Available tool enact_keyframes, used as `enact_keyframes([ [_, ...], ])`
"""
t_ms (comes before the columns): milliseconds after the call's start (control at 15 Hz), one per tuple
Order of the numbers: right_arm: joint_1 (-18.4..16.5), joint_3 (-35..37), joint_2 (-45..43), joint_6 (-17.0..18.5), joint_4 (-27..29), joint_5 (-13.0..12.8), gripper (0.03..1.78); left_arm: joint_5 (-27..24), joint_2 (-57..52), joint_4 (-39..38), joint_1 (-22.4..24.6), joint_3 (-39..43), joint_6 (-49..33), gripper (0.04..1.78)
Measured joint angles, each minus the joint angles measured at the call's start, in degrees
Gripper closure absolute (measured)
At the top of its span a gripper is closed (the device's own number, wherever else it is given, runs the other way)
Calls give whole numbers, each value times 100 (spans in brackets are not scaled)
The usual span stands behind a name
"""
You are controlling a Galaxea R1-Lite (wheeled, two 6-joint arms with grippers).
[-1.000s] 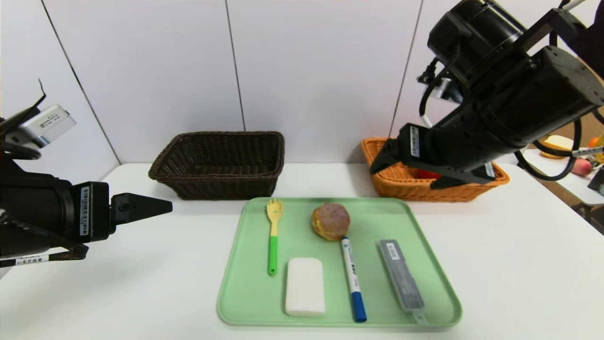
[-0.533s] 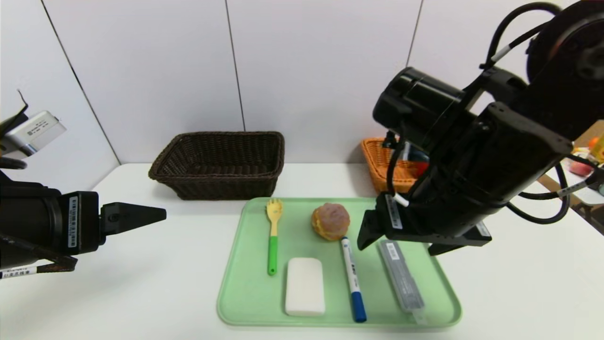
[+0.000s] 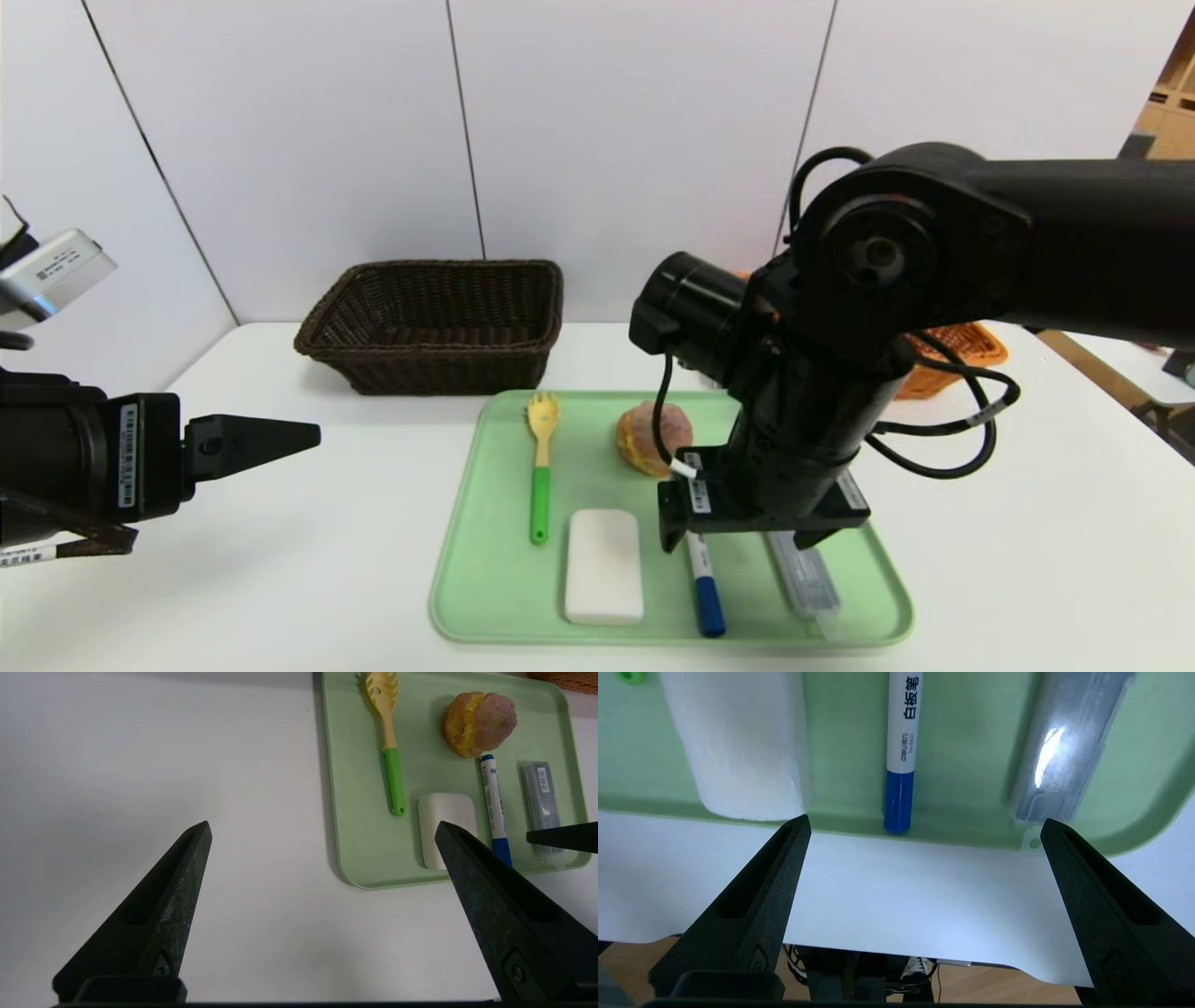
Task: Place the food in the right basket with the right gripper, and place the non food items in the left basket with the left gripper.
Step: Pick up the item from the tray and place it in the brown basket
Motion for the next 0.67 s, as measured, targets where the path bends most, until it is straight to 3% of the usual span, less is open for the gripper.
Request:
enact_keyframes([
  [667,-215,-41,386,-78,17,-271,12,-9,6,-30,5,130,26,13],
])
